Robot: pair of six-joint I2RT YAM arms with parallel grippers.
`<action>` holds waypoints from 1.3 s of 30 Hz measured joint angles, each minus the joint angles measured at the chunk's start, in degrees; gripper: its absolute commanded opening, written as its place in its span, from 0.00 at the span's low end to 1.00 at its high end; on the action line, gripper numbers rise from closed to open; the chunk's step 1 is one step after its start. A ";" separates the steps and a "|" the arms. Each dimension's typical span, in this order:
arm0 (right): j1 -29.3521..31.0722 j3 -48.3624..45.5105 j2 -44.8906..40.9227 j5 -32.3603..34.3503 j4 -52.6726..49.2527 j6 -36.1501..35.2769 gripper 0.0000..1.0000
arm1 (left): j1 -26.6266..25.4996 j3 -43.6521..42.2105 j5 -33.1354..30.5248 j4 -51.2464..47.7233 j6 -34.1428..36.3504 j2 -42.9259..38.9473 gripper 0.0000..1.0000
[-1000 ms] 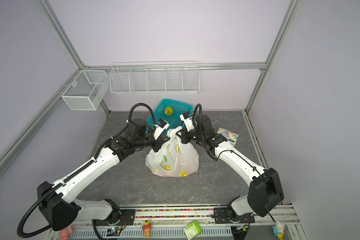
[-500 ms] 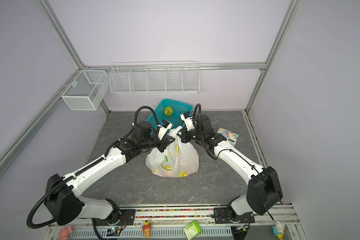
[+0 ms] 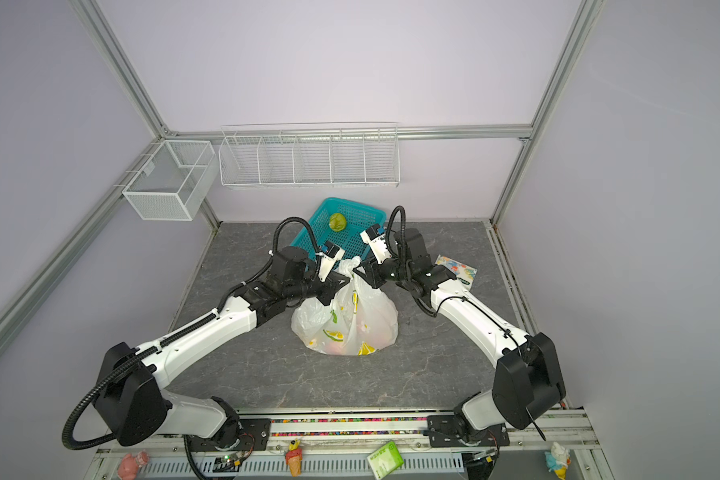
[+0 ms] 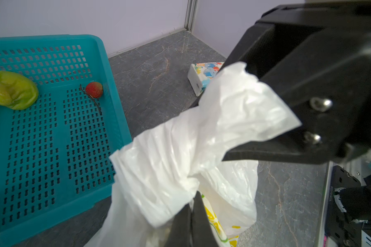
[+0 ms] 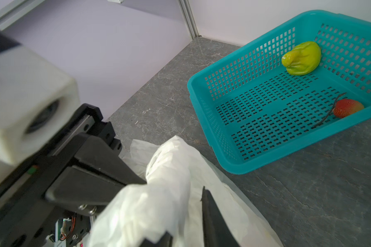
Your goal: Place the fake fruits into the plastic bag and tie a complex knot
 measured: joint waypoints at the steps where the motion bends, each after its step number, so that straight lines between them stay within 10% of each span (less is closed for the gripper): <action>1: -0.31 -0.24 -0.15 -0.39 -0.02 -1.31 0.44 | 0.00 0.00 0.00 0.13 -0.02 -0.02 0.00; 12: -0.57 -1.53 -1.38 -4.44 0.74 -9.55 0.81 | 0.00 -1.20 0.48 1.05 0.02 -0.04 0.00; 21: -0.35 -0.96 1.95 -4.15 2.45 -9.66 0.82 | -0.15 -2.03 1.53 1.53 0.07 -0.31 0.00; 28: 0.33 0.76 4.85 -4.42 3.56 -9.09 0.70 | -0.22 -2.36 1.55 1.42 0.17 -0.48 0.00; 34: 0.57 0.81 5.38 -5.29 3.96 -9.09 0.34 | -0.26 -2.47 1.49 1.46 0.94 -0.50 0.02; 39: 0.59 0.81 5.33 -6.34 3.91 -10.19 0.10 | -0.31 -2.69 1.46 1.27 1.29 -1.38 0.23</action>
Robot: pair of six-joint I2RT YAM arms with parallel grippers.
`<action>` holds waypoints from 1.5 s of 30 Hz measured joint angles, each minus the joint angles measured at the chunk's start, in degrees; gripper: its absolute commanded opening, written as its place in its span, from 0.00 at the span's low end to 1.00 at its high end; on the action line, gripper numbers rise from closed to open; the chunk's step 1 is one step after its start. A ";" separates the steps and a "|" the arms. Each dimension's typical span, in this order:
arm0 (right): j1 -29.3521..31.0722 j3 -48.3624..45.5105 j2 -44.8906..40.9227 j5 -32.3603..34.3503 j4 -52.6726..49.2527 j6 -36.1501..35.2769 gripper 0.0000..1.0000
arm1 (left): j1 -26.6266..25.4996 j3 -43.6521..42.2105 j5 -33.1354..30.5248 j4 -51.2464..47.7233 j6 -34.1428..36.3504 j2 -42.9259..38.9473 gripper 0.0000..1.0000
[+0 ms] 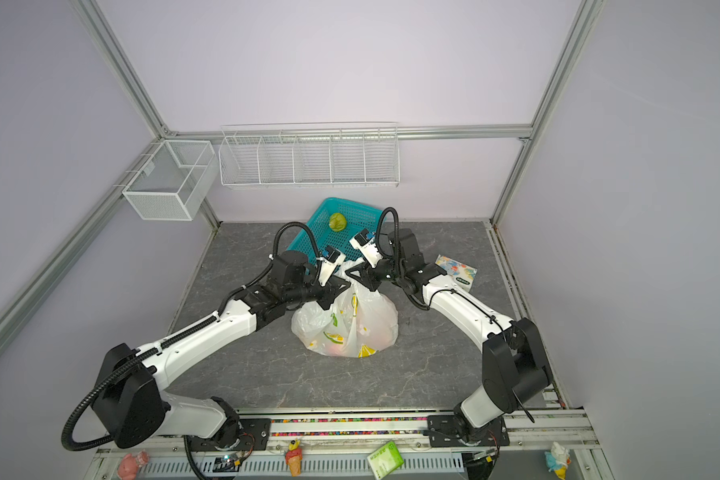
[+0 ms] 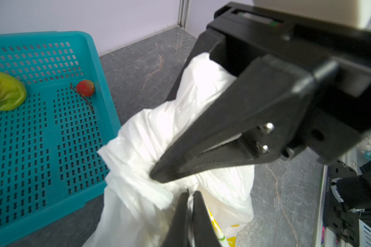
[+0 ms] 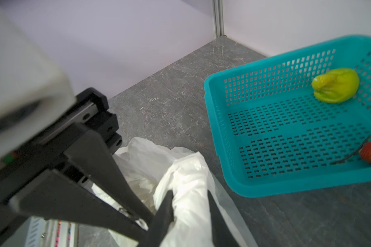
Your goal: Place the fake fruits into the plastic bag and tie a complex knot
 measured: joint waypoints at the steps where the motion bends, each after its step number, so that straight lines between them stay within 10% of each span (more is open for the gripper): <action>1: 0.00 0.00 -0.04 -0.24 0.00 -0.37 0.09 | -0.02 -0.17 0.02 -0.37 0.11 -0.55 0.27; 15: -0.20 -0.17 -7.45 -4.55 -0.92 -4.76 0.06 | -0.28 -0.39 -7.91 -9.40 1.90 -15.72 0.69; 29: -0.20 -0.17 -8.24 -4.74 -3.34 -3.78 0.06 | -2.05 -0.35 -15.02 -12.35 7.56 -9.07 0.88; 34: -0.20 -0.17 -8.24 -4.76 -4.04 -3.65 0.06 | -2.54 1.18 -17.09 -12.11 8.87 -5.90 0.78; 45: -0.17 -0.15 -9.55 -4.72 -6.49 -7.17 0.07 | -2.69 2.95 -18.75 -10.38 8.35 -5.07 0.18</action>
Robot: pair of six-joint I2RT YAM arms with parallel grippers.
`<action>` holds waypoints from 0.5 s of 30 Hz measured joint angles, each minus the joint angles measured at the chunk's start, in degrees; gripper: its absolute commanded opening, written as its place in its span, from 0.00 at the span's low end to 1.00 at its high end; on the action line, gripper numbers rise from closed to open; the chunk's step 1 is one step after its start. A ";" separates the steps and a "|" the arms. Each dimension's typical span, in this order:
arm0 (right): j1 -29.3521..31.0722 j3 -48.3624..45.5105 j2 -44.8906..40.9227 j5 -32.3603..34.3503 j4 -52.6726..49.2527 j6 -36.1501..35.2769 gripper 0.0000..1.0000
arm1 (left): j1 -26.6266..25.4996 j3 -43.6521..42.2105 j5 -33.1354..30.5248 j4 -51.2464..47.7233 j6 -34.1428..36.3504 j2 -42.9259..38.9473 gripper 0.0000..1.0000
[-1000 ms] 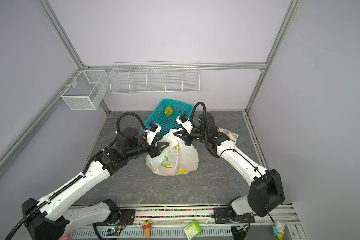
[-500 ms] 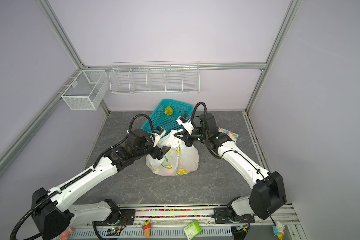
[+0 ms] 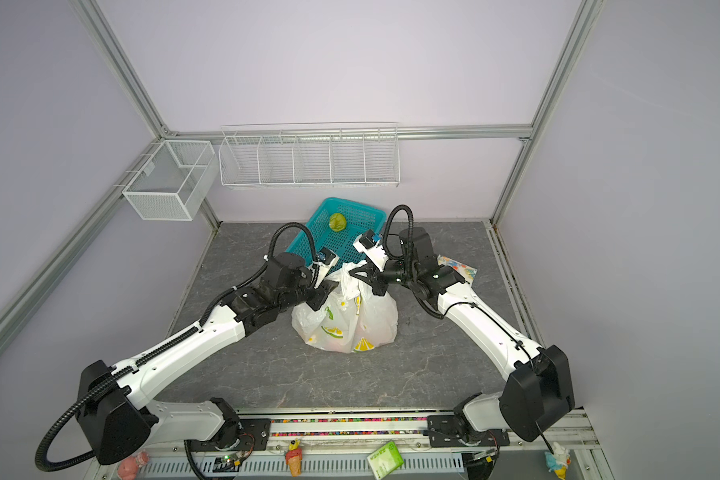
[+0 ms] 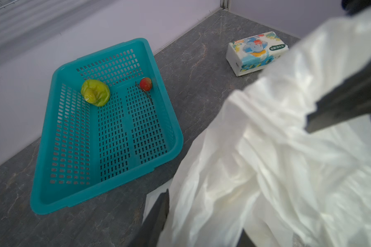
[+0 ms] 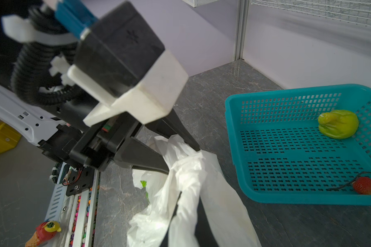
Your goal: Place the fake fruits into the plastic bag and tie a complex knot
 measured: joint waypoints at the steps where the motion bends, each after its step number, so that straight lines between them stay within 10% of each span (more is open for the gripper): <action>1: 0.00 -0.02 -0.24 0.02 -0.20 -0.61 0.07 | -0.04 0.02 0.24 0.24 -0.39 -0.39 0.13; 15: 2.86 -2.14 -0.59 6.99 3.19 -7.91 0.09 | -0.20 0.07 5.95 0.31 -9.53 -4.31 0.00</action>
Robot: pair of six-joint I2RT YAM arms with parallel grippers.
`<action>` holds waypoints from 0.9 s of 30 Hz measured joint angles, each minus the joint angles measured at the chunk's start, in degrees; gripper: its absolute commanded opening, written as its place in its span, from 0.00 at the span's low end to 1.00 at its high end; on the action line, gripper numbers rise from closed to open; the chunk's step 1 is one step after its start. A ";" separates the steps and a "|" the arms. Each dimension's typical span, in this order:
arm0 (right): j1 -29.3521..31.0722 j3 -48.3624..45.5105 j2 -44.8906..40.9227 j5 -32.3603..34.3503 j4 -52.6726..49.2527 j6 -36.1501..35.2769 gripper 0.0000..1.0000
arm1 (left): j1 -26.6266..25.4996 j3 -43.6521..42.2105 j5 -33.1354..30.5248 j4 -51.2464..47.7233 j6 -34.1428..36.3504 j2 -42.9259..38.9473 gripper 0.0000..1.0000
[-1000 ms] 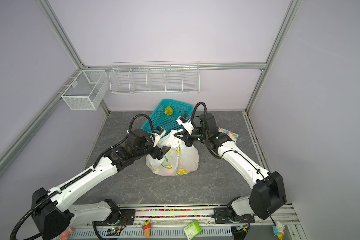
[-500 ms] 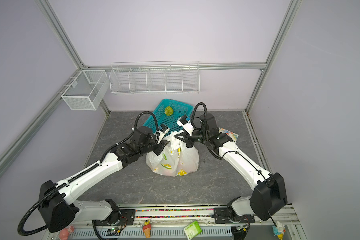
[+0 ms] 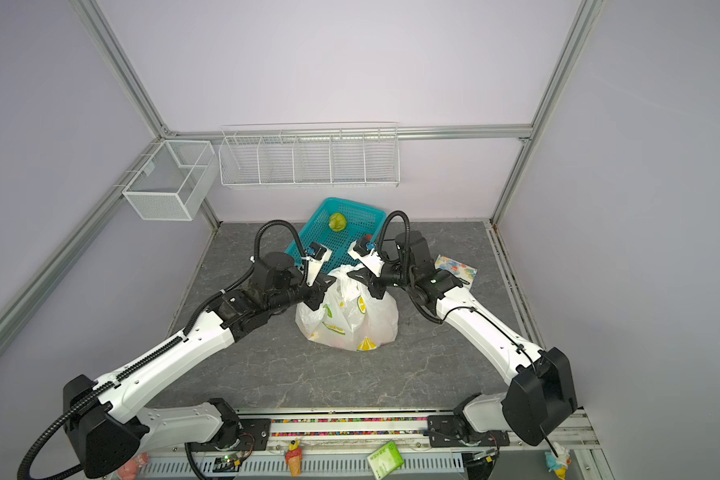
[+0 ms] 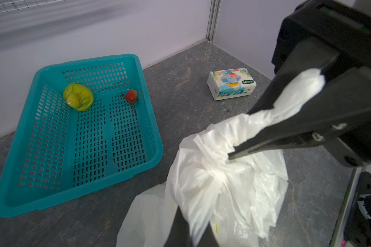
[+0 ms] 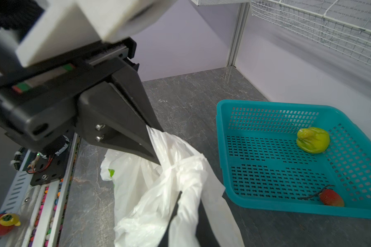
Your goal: Place the fake fruits into the plastic bag and tie a complex knot
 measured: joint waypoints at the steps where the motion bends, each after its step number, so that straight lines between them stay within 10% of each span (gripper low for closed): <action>1: 0.37 -0.31 0.00 1.03 0.81 -0.42 0.08 | 0.00 -0.13 0.50 0.11 -0.61 -0.22 0.00; 5: 1.55 -1.88 0.00 4.02 4.66 -1.57 0.08 | 0.00 -1.16 1.81 0.44 -2.82 -1.31 0.00; 18: 1.64 -3.74 -0.04 4.59 7.02 -3.41 0.07 | 3.80 2.03 6.95 -4.92 -4.59 -1.27 0.56; 27: 1.62 -3.74 -0.79 2.64 6.08 -4.02 0.07 | 4.87 10.58 11.91 -9.64 -1.42 3.80 0.71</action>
